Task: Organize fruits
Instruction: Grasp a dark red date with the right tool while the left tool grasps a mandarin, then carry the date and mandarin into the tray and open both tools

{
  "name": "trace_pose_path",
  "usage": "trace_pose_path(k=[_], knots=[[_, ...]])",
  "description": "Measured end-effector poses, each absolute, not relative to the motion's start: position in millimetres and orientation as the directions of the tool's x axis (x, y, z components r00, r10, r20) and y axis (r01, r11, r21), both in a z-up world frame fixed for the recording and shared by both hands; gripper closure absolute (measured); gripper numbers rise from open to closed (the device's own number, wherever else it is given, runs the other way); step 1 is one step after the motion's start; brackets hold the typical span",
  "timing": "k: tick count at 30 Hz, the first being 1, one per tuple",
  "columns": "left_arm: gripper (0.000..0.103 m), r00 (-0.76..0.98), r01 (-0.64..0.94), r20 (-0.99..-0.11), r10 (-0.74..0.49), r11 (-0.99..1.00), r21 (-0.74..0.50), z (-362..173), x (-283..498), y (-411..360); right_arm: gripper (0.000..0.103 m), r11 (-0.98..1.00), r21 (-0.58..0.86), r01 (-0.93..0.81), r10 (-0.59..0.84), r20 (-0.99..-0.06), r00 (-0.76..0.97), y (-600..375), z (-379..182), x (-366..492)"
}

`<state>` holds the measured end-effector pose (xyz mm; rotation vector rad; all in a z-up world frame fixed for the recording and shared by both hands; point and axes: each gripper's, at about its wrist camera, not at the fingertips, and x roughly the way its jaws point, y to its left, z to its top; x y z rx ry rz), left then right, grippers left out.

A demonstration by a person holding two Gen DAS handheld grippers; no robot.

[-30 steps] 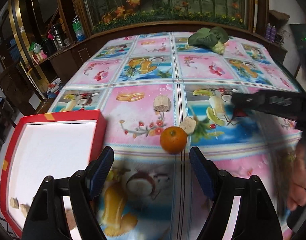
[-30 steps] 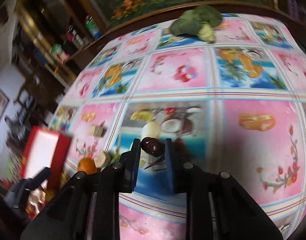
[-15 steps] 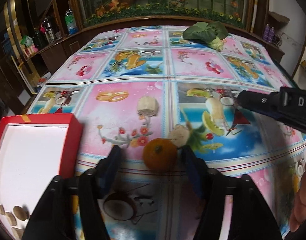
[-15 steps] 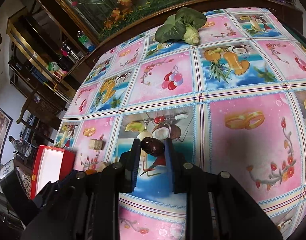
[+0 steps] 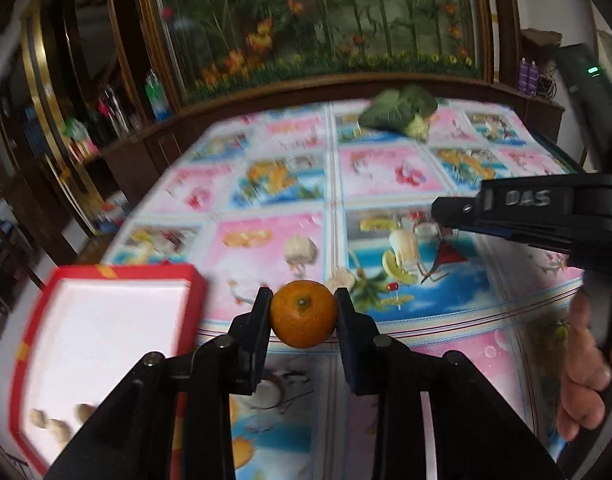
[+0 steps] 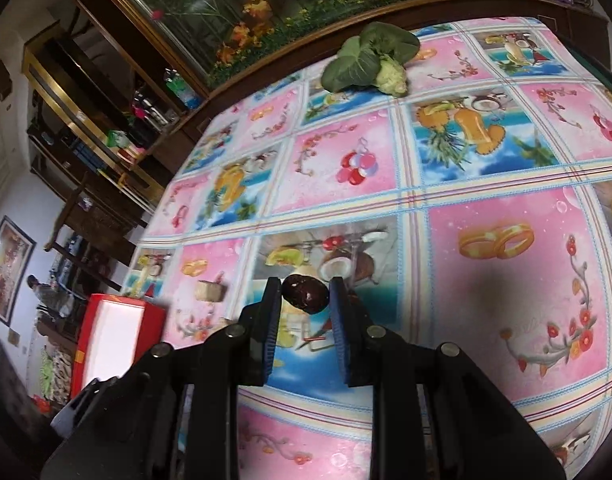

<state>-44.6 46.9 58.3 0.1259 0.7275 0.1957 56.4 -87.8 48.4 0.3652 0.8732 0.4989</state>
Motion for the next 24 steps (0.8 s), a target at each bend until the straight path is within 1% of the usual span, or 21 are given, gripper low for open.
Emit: trace_pose_path(k=[3,7,11,14,24], knots=[[0.073,0.763,-0.150,-0.599,0.243,0.968,0.201,75,-63,45,0.077,0.794,0.523,-0.311,0.599,-0.581,0.552,-86,56,49],[0.073,0.784,-0.161,-0.568,0.252,0.965,0.206,88,-79,48,0.077,0.758,0.517,-0.398,0.645,-0.506,0.573,-79,70,33],[0.073,0.793,-0.171,-0.553,0.255,0.965,0.200,96,-92,52,0.077,0.732,0.495,-0.468,0.677,-0.452,0.581,-71,80,18],[0.073,0.794,-0.190,-0.545,0.269,0.962,0.198,99,-100,58,0.077,0.724,0.466,-0.509,0.689,-0.436,0.580,-64,83,8],[0.073,0.777,-0.264,-0.536,0.329,0.944,0.197,100,-117,82,0.077,0.725,0.410,-0.553,0.688,-0.452,0.568,-46,80,-4]])
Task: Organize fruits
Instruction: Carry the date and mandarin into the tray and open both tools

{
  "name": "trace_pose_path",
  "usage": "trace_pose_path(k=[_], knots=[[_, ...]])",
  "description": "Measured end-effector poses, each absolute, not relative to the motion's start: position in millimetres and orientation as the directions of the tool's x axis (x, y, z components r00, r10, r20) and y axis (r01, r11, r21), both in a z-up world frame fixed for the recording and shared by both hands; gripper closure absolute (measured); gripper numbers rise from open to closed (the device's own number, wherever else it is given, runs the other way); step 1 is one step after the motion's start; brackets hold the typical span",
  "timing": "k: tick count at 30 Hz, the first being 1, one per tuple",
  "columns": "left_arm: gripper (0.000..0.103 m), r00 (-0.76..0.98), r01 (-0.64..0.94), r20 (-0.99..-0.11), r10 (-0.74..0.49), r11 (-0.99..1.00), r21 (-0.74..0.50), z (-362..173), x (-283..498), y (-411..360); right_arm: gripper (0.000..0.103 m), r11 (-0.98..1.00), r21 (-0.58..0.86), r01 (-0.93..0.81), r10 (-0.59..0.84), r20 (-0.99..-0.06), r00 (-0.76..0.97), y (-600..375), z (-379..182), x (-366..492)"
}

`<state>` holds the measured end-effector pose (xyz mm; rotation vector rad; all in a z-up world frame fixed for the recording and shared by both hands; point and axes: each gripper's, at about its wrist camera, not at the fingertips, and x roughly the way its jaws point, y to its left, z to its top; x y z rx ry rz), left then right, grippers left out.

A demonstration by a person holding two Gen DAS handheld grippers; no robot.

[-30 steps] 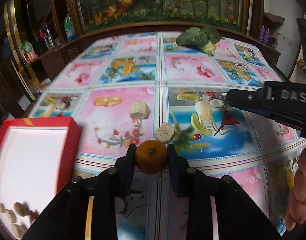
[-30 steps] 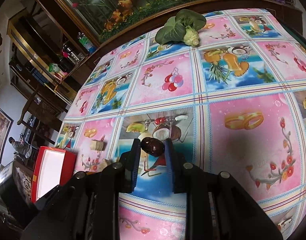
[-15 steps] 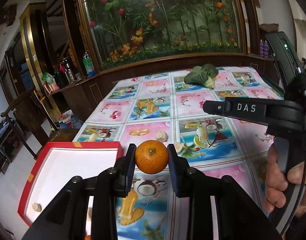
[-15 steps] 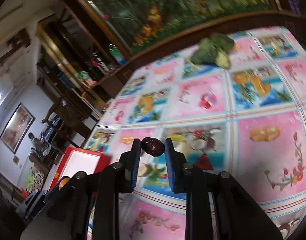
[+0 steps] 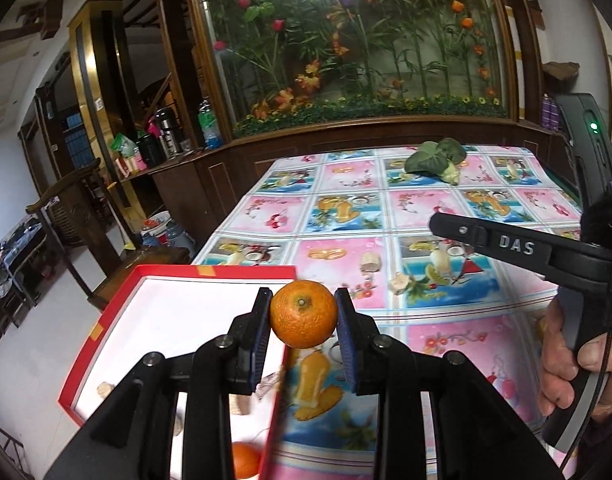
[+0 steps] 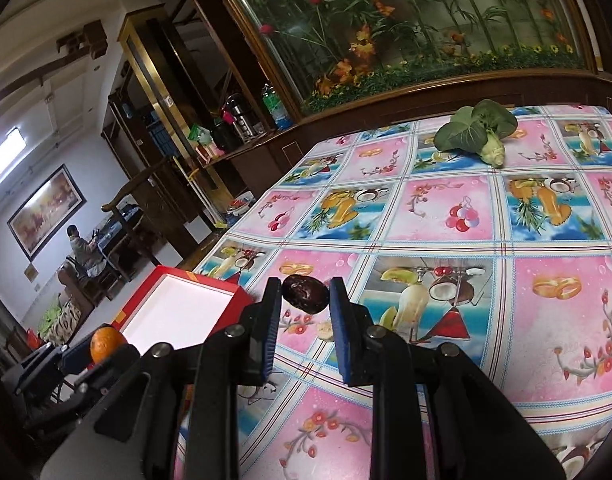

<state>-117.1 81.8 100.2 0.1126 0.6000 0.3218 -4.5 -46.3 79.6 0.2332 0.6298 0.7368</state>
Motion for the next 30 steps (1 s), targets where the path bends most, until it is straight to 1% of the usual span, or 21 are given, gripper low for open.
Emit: trace_pose_path(k=[14,23,30], knots=[[0.073,0.760,-0.335,-0.526,0.381,0.924,0.185,102,-135,112,0.077,0.738,0.355,-0.573,0.671,-0.473,0.571,-35,74,-13],[0.073,0.750,-0.373,-0.530,0.397,0.914,0.157,101,-145,136,0.077,0.752,0.330,-0.571,0.654,-0.485,0.580,-31,72,-14],[0.073,0.742,-0.393,-0.534,0.405,0.908,0.143,98,-152,154,0.077,0.707,0.371,-0.603,0.703,-0.470,0.534,-17,75,-26]])
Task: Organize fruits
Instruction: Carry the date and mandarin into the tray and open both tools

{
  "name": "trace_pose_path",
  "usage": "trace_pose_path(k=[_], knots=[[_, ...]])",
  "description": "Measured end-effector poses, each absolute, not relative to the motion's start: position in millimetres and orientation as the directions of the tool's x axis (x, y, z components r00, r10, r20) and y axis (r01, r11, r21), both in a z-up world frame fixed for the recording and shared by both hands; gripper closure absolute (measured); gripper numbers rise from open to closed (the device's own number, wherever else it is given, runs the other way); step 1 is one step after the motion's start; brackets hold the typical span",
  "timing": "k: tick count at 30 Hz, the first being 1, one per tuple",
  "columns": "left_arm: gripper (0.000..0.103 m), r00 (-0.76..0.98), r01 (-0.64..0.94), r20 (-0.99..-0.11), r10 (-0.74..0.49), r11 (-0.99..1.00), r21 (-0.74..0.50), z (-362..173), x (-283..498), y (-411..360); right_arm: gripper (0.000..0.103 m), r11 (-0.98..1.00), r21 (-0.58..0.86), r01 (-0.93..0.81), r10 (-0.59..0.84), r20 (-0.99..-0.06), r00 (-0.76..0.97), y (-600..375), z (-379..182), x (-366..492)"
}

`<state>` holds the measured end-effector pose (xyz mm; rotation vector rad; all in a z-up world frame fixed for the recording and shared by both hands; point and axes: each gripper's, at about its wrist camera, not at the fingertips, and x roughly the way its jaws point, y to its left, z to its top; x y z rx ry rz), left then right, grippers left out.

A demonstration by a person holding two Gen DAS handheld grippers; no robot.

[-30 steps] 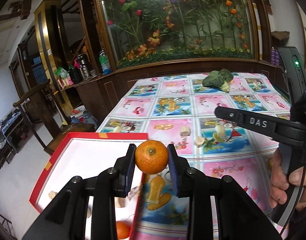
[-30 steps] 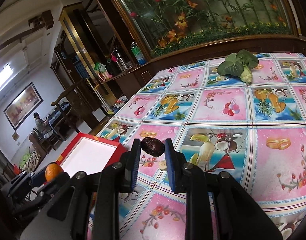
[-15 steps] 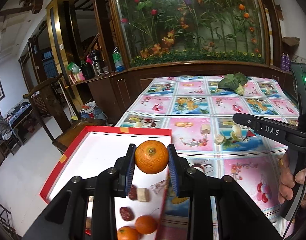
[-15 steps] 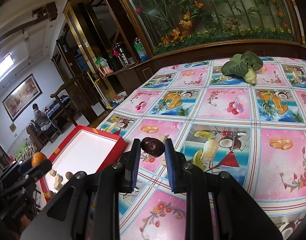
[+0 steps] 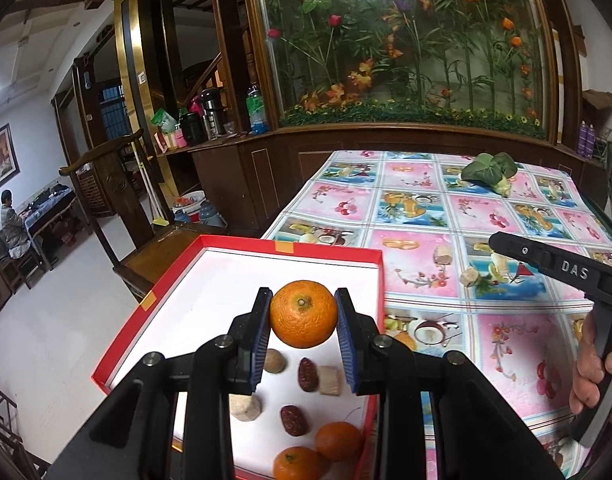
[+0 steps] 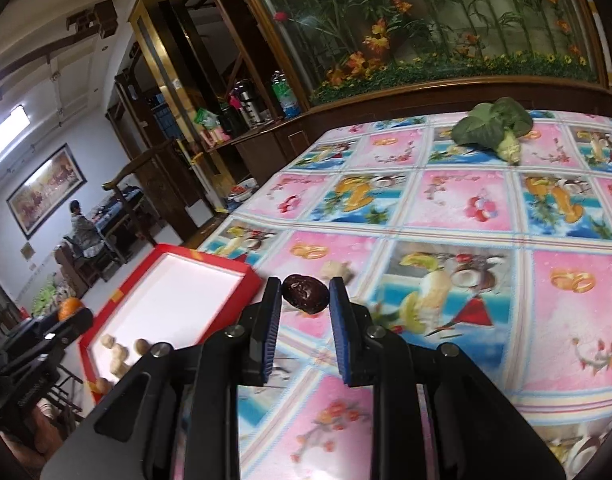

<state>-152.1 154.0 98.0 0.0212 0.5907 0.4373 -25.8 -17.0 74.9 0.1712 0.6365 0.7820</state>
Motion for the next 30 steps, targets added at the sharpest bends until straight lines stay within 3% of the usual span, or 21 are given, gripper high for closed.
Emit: trace_pose_path(k=[9,30], knots=[[0.073,0.688,-0.466,-0.572,0.446,0.876,0.123,83,-167,204,0.076,0.598,0.352,-0.720,0.777,-0.478,0.411,52,77,-69],[0.072,0.579,-0.573,-0.644,0.500,0.812,0.115,42,-179,263,0.076,0.490,0.253,-0.834,0.728,-0.645,0.232,158,34,-107]])
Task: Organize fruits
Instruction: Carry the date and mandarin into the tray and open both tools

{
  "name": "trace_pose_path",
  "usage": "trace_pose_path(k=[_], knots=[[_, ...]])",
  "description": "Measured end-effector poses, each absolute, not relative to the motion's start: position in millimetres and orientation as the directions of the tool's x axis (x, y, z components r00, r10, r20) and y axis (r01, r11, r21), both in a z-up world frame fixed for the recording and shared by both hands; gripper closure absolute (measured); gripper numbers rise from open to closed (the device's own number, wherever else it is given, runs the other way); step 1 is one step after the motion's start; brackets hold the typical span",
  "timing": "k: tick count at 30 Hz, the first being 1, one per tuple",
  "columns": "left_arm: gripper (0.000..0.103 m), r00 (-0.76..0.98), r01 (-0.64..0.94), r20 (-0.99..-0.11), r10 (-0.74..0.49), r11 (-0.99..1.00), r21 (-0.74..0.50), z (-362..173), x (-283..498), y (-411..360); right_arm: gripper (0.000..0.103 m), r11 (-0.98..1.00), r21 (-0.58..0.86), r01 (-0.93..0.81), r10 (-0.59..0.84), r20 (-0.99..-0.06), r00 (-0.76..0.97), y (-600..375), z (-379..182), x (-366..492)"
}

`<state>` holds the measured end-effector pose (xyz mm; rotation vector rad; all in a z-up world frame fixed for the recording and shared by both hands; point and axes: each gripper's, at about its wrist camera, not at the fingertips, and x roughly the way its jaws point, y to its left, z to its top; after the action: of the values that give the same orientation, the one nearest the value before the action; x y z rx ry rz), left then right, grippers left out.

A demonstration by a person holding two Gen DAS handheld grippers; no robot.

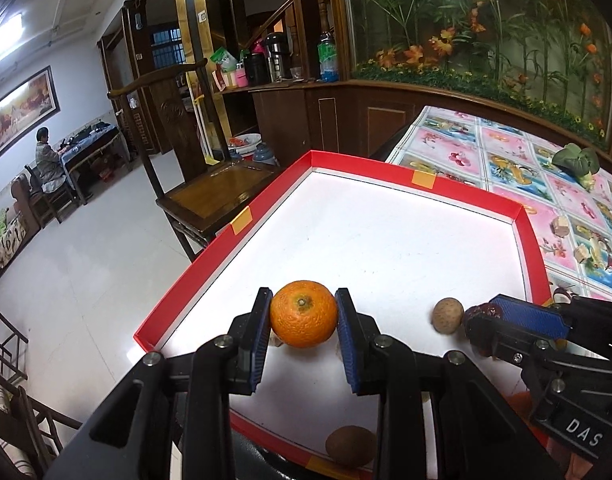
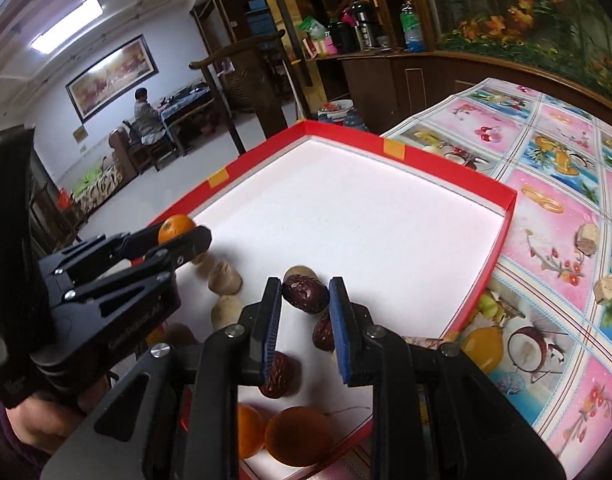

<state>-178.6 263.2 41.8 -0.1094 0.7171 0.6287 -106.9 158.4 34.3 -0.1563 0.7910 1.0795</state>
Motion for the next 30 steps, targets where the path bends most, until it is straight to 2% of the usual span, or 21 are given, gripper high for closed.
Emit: trace_pose_path(k=[8,9,10,11,12,15,19,21,26,30], knots=[[0.069,0.541,-0.588,-0.661,0.520,0.796,0.145,34,-177,260,0.074,0.492,0.221,-0.842,0.720,-0.647,0.252,155,32,-106],[0.064,0.545,-0.585,-0.662,0.515,0.799,0.140,36,-177,259,0.073,0.489,0.216,-0.845,0.721,-0.646,0.251,155,33,-108],[0.051,0.545,-0.587,-0.660,0.517,0.798,0.140,37,-178,259,0.067,0.487,0.212,-0.848,0.721,-0.645,0.253,155,34,-108],[0.042,0.541,-0.595,-0.656,0.526,0.791,0.143,39,-180,258,0.058,0.486,0.209,-0.849,0.721,-0.645,0.253,154,35,-109],[0.032,0.546,-0.603,-0.645,0.535,0.785,0.141,42,-182,256,0.054,0.481,0.215,-0.850,0.726,-0.641,0.248,151,38,-108],[0.032,0.554,-0.607,-0.622,0.553,0.780,0.152,48,-182,252,0.052,0.483,0.244,-0.841,0.762,-0.591,0.266,131,53,-100],[0.032,0.583,-0.576,-0.615,0.531,0.804,0.148,57,-178,239,0.050,0.585,0.229,-0.778,0.742,-0.538,0.399,88,70,-68],[0.032,0.597,-0.560,-0.607,0.525,0.814,0.153,62,-177,233,0.050,0.650,0.201,-0.733,0.694,-0.551,0.464,70,69,-49],[0.032,0.646,-0.507,-0.591,0.484,0.850,0.142,72,-167,211,0.050,0.783,0.073,-0.618,0.503,-0.659,0.559,34,48,0],[0.032,0.679,-0.440,-0.596,0.428,0.888,0.136,73,-154,192,0.050,0.813,0.095,-0.574,0.471,-0.686,0.555,24,41,18]])
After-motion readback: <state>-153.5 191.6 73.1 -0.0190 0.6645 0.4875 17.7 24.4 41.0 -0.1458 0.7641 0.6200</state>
